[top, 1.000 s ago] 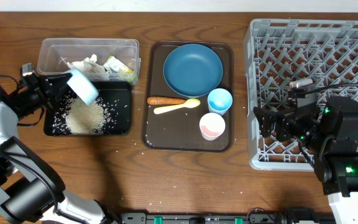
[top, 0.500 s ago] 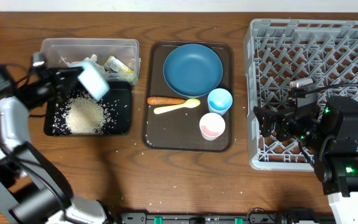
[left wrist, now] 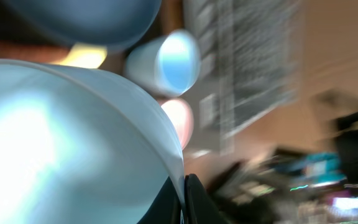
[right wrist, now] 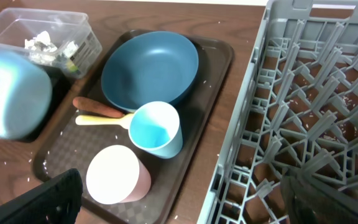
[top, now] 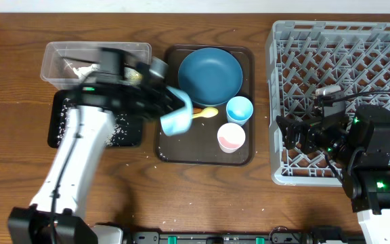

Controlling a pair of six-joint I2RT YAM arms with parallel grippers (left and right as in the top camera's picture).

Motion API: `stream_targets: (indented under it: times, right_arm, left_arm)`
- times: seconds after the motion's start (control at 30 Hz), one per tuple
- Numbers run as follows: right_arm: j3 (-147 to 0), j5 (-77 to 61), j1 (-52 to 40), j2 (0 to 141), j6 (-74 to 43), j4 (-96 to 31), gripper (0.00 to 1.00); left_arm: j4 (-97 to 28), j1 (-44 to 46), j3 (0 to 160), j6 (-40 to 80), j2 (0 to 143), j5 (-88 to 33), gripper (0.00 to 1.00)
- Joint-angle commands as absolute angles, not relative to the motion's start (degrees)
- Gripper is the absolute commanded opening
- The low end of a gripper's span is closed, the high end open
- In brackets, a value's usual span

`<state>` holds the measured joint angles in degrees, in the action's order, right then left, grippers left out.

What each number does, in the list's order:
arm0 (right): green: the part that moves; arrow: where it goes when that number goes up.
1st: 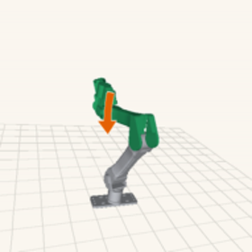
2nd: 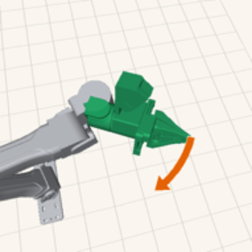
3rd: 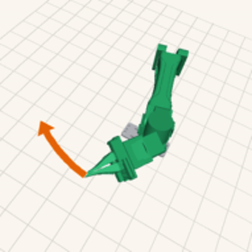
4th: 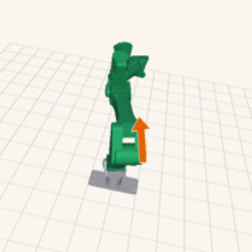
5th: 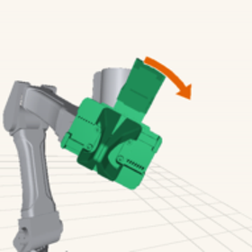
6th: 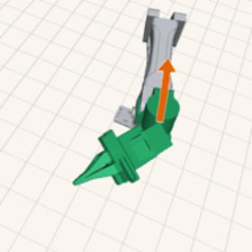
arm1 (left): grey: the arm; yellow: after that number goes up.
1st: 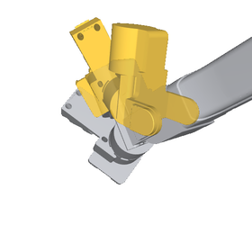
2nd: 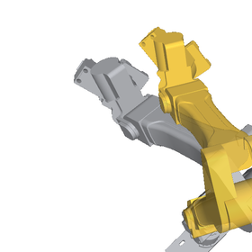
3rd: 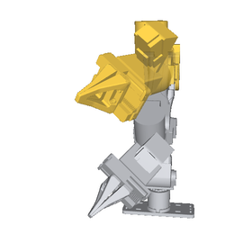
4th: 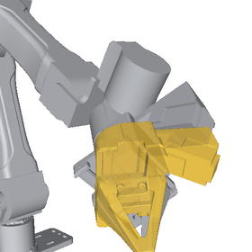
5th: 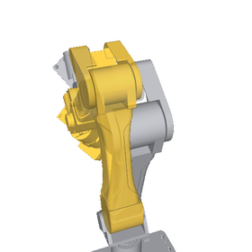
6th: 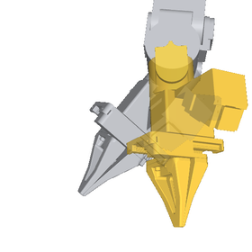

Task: Sort waste into correct bins and load items into the dishwasher rack
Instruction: 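Return the empty light-blue bowl to the brown tray with the left gripper, then grasp the pink cup with the left gripper and lift it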

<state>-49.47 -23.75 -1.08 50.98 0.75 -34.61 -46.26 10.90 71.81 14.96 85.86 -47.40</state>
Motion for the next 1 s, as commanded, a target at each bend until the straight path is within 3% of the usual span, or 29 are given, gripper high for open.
stream_targets:
  times: [0.0, 0.23, 0.83, 0.97]
  right_arm:
    - [-50.6, -23.8, -0.5, 51.0, 1.8, -34.5, 0.99]
    - [-50.6, -23.8, -0.5, 51.0, 1.8, -35.2, 0.99]
    - [-50.6, -23.8, -0.5, 51.0, 1.8, -35.4, 0.99]
    - [-50.6, -23.8, -0.5, 51.0, 1.8, -35.4, 0.99]
  left_arm:
    - [-48.0, 19.9, 72.4, 9.8, 87.2, -22.7, 0.06]
    - [-48.4, 34.4, 72.3, 9.7, 92.9, -2.5, 0.06]
    - [-48.2, 36.7, 72.3, 14.1, 103.1, -3.2, 0.08]
    - [-48.1, 36.7, 72.3, 14.2, 103.1, -4.7, 0.17]
